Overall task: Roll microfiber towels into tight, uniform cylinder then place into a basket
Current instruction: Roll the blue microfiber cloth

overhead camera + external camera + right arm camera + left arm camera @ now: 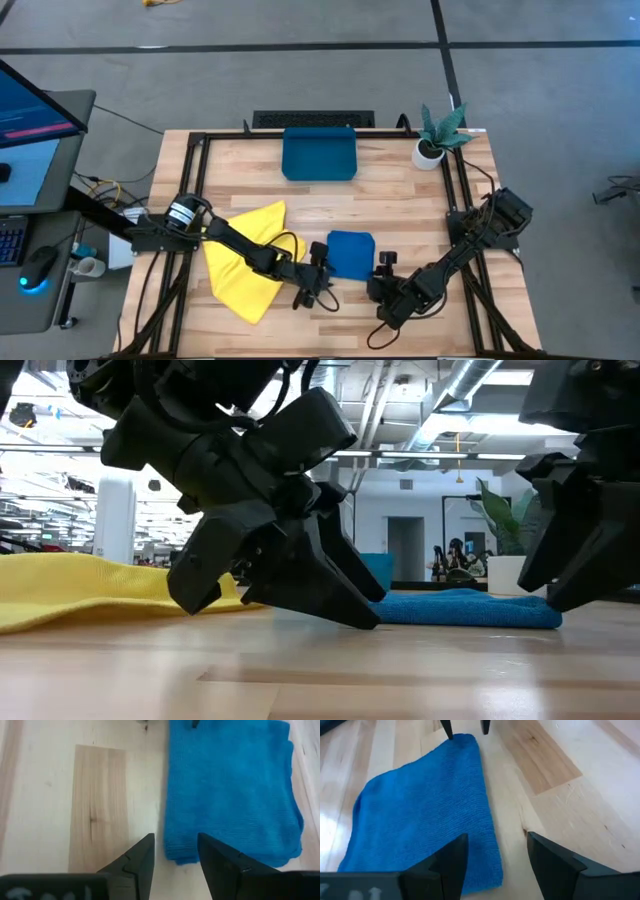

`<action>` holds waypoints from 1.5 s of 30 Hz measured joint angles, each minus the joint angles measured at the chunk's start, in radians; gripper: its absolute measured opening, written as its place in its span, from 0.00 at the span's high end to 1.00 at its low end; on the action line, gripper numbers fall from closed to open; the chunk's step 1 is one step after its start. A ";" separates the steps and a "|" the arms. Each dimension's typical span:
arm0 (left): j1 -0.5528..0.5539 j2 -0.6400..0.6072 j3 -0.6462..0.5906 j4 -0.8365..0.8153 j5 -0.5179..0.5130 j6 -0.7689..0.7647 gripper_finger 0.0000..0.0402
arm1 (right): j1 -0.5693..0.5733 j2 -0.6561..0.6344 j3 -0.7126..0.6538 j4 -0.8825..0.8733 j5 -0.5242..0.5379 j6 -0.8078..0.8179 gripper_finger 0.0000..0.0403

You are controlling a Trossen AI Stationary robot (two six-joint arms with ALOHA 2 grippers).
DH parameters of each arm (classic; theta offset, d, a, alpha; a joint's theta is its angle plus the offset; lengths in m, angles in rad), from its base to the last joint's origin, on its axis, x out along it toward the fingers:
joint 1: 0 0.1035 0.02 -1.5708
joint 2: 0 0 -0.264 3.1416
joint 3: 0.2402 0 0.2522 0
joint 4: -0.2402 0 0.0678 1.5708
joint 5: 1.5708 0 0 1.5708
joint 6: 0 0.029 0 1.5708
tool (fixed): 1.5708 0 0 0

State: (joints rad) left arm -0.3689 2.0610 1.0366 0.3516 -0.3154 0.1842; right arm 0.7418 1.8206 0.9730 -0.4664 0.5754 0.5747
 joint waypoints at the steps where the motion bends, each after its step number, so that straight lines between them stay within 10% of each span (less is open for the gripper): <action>1: -0.002 0.000 0.001 -0.002 -0.003 0.008 0.52 | 0.000 0.000 0.000 0.000 0.000 0.000 0.58; 16: 0.041 -0.003 0.005 -0.078 0.001 -0.017 0.54 | -0.020 0.001 0.000 0.011 -0.044 -0.007 0.57; 30: 0.044 0.001 0.002 -0.095 0.008 -0.058 0.93 | -0.053 -0.003 -0.068 0.095 -0.084 0.001 0.59; 45: 0.043 0.001 0.078 -0.207 0.237 -0.316 0.96 | -0.065 -0.005 -0.048 0.116 -0.201 0.072 0.95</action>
State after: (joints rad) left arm -0.3258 2.0624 1.1148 0.1448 -0.0788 -0.1314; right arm 0.6765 1.8157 0.9247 -0.3504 0.3741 0.6468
